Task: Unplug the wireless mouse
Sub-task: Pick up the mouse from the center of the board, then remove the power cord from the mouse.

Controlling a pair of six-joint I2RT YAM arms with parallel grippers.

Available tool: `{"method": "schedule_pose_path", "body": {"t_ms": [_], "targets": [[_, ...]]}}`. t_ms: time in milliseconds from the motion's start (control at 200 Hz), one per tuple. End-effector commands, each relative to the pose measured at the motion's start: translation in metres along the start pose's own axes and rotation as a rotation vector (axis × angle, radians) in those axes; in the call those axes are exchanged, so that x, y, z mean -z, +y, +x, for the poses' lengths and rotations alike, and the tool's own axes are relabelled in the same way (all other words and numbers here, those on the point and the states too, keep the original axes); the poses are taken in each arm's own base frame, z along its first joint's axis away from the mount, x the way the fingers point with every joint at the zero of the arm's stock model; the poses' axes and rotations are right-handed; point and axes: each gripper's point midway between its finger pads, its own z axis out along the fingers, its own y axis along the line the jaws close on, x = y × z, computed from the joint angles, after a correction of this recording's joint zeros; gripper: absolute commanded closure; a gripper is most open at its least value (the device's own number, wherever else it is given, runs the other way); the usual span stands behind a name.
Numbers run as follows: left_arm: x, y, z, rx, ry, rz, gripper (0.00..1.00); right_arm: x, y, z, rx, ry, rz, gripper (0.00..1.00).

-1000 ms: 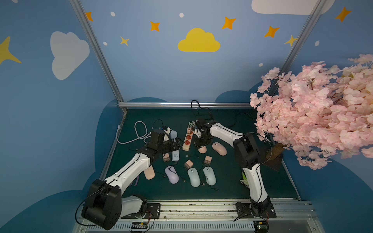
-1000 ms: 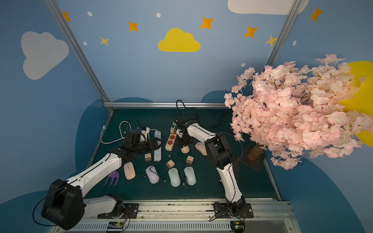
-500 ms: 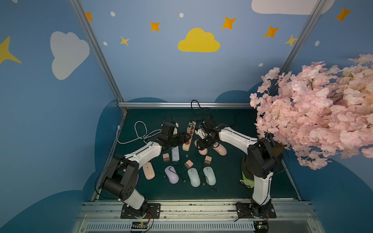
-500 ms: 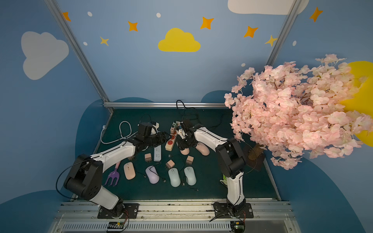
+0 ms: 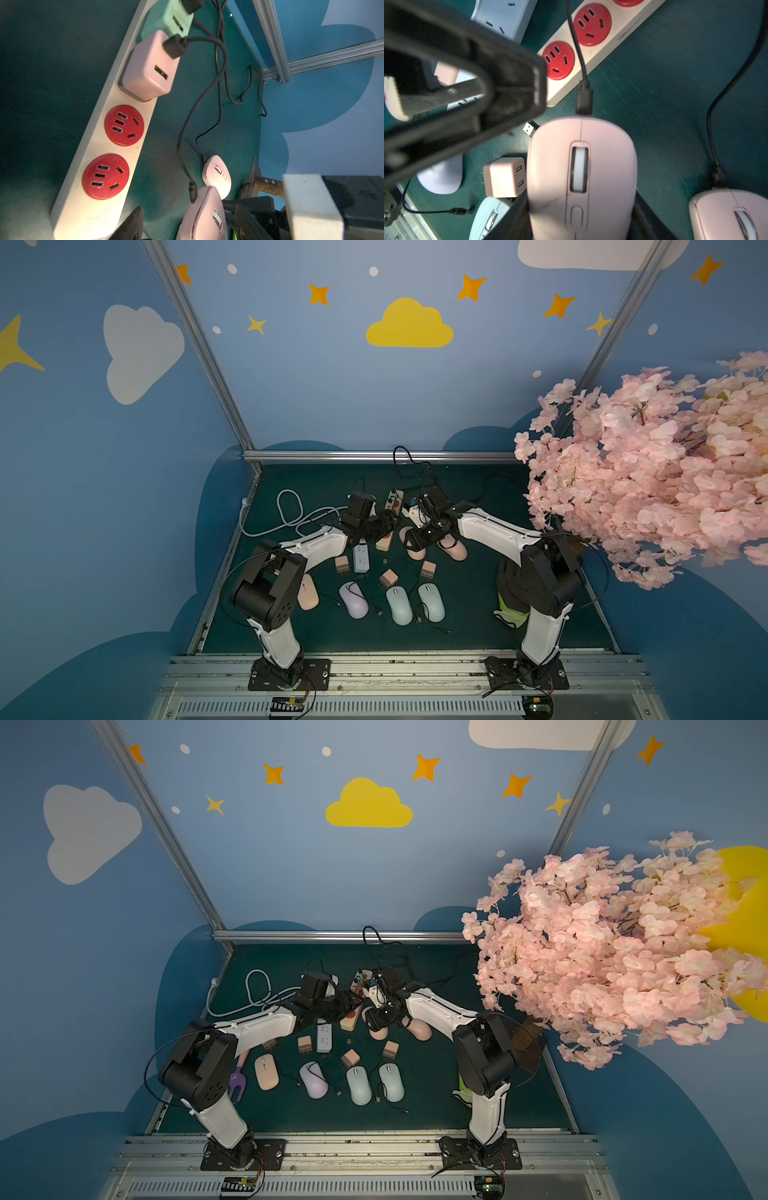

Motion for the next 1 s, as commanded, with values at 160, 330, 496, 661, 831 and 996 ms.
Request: {"method": "schedule_pose_path", "body": {"t_ms": [160, 330, 496, 661, 831, 996], "targets": [[-0.016, -0.008, -0.017, 0.066, -0.029, 0.026, 0.41, 0.018, 0.013, -0.013, 0.009, -0.070, -0.044, 1.00], [-0.026, -0.008, -0.016, 0.085, -0.005, 0.036, 0.46, 0.021, 0.016, -0.013, 0.009, -0.078, -0.057, 1.00], [-0.031, -0.006, -0.015, 0.096, 0.005, 0.038, 0.52, 0.024, 0.019, -0.014, 0.015, -0.083, -0.070, 1.00], [-0.036, -0.007, -0.016, 0.098, 0.013, 0.042, 0.58, 0.029, 0.023, -0.011, 0.022, -0.084, -0.079, 1.00], [-0.037, -0.010, -0.018, 0.096, 0.014, 0.050, 0.65, 0.031, 0.025, -0.005, 0.025, -0.072, -0.089, 1.00], [-0.036, -0.011, -0.018, 0.091, 0.015, 0.056, 0.76, 0.033, 0.025, -0.003, 0.025, -0.075, -0.088, 1.00]]}}
